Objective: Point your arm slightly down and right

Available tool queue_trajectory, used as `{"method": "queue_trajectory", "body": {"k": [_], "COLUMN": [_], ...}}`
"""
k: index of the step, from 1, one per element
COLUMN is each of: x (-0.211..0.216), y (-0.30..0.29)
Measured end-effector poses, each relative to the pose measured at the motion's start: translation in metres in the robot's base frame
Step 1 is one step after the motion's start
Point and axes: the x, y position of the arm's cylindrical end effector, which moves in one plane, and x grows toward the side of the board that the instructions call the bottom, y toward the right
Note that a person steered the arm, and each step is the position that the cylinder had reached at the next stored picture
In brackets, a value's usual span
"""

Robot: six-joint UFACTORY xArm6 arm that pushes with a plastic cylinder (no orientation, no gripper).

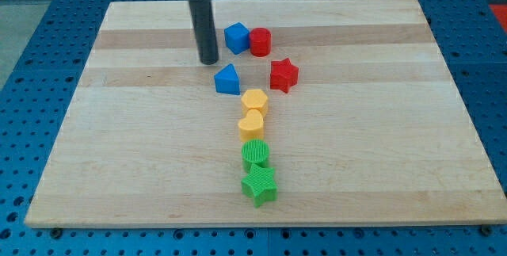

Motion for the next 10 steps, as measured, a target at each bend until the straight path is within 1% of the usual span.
{"method": "queue_trajectory", "body": {"k": [1, 2, 3, 4, 10], "x": [0.031, 0.114, 0.224, 0.261, 0.262], "y": [-0.027, -0.030, -0.030, -0.029, 0.025]}}
